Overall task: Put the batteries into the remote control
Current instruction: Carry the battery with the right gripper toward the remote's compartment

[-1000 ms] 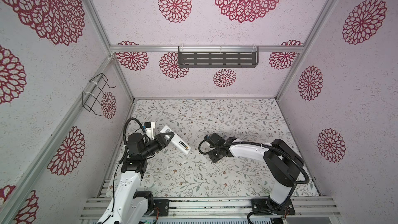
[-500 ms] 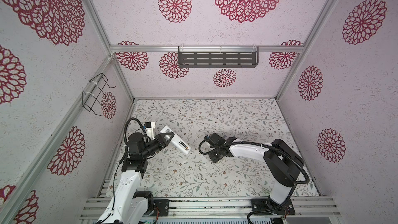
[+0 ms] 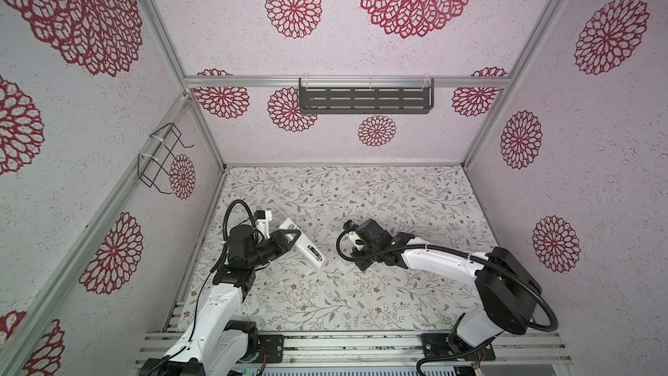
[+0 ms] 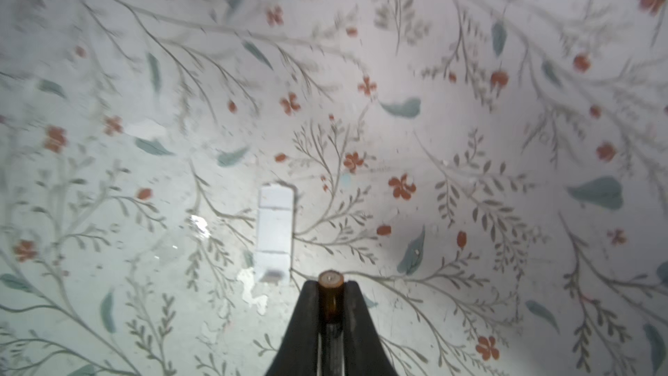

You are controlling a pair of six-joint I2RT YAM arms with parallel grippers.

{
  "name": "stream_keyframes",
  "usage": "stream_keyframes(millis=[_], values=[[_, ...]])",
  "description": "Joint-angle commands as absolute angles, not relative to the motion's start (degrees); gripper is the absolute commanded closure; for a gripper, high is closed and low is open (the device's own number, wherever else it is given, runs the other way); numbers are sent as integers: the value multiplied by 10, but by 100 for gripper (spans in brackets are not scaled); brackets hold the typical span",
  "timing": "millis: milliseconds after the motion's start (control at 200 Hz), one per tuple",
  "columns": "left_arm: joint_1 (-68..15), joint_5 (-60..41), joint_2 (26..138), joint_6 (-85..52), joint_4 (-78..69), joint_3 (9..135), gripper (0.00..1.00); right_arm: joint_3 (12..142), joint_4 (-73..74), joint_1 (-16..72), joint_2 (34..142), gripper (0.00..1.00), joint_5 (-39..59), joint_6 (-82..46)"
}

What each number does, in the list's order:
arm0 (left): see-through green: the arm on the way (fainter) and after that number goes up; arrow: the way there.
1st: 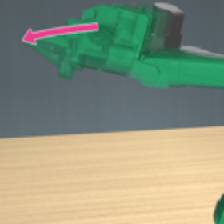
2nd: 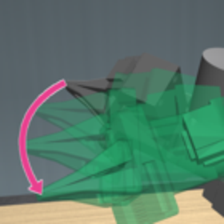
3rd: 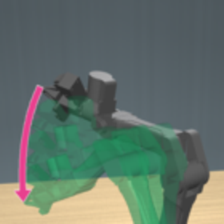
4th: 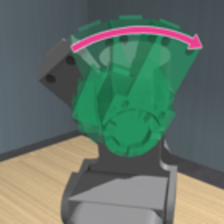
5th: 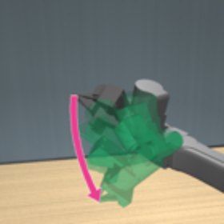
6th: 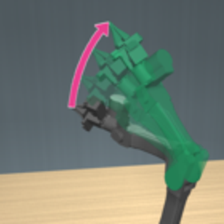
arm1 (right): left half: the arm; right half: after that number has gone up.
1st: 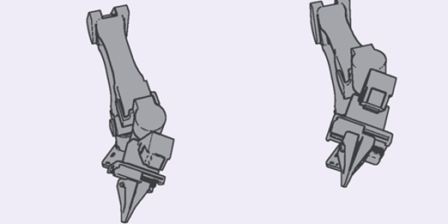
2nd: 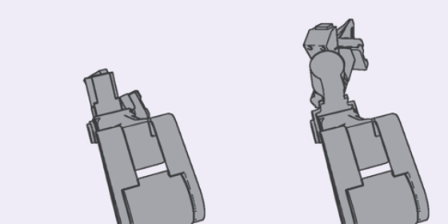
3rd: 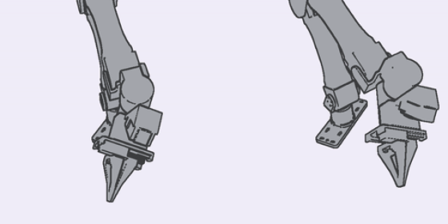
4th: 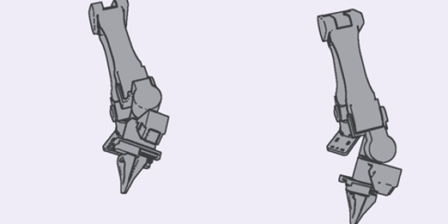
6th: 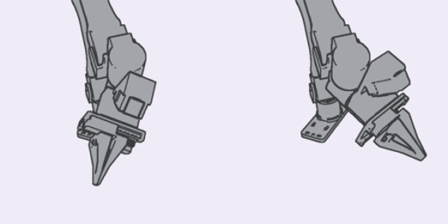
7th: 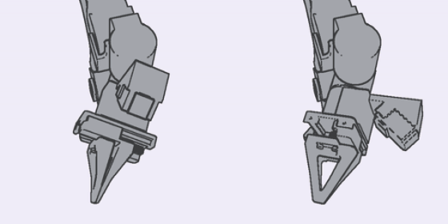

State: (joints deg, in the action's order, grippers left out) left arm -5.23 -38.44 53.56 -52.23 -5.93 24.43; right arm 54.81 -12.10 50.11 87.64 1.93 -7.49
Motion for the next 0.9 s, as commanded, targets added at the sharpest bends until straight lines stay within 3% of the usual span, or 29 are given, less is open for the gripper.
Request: stream_keyframes(millis=[0,395,891], values=[[-55,-394,536,-537,-121,239,100,523,13,507,817,86,87,-74],[-55,-429,529,-594,-227,215,100,509,270,554,816,87,150,-121],[-54,-485,526,-652,-314,214,100,491,310,566,810,87,159,-98]])
